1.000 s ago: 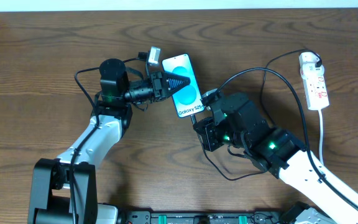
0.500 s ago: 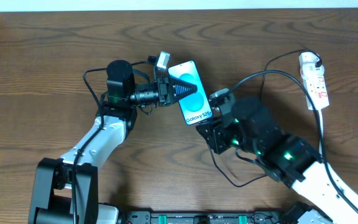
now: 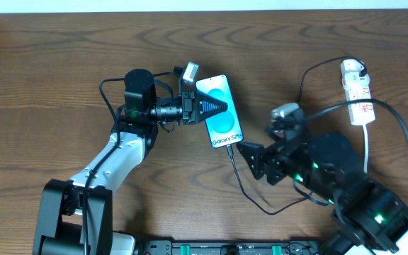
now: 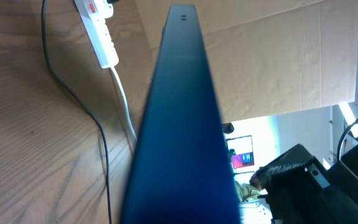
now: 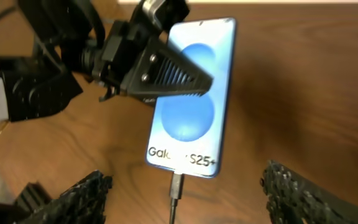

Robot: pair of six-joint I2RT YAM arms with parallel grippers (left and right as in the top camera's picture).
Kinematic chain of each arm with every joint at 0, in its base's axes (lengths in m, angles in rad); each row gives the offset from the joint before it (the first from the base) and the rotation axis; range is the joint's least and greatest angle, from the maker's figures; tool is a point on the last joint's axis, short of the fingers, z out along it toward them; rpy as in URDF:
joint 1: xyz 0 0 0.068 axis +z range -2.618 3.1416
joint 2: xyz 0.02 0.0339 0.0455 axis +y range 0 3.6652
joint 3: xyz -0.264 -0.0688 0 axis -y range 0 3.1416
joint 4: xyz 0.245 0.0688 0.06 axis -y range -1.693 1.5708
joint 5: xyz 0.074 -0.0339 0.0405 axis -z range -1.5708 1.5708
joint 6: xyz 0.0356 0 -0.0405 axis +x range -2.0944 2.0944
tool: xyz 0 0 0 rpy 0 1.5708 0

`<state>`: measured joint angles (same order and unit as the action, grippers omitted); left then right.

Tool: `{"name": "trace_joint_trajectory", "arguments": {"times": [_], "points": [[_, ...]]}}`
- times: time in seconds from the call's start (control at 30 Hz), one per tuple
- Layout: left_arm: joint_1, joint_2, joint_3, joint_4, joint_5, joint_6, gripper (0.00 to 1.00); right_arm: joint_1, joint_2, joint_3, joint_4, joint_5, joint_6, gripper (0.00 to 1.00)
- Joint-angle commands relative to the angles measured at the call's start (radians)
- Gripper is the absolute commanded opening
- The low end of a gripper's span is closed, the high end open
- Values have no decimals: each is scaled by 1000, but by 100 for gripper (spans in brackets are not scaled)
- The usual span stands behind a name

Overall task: Plug charger to phone and switch on socket
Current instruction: 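Lower the phone with the left gripper flat onto the table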

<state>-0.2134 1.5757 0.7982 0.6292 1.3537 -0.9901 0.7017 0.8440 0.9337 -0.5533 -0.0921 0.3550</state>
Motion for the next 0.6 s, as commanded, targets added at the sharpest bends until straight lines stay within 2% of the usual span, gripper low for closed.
{"name": "trace_joint_trajectory", "arguments": {"times": [0.0, 0.13, 0.33, 0.43, 0.57], "points": [[-2, 0, 4, 7, 35, 9, 7, -3, -37, 21, -11, 94, -12, 81], [-2, 0, 4, 8, 31, 9, 7, -3, -45, 21, -11, 128, -11, 87], [-10, 0, 4, 8, -28, 11, 7, -3, -46, 21, -6, 228, -5, 88], [-38, 0, 4, 8, -73, 74, 7, -3, -47, 21, 0, 267, 20, 88], [-83, 0, 5, 8, -161, 99, 8, -3, -51, 21, -4, 273, 19, 99]]}}
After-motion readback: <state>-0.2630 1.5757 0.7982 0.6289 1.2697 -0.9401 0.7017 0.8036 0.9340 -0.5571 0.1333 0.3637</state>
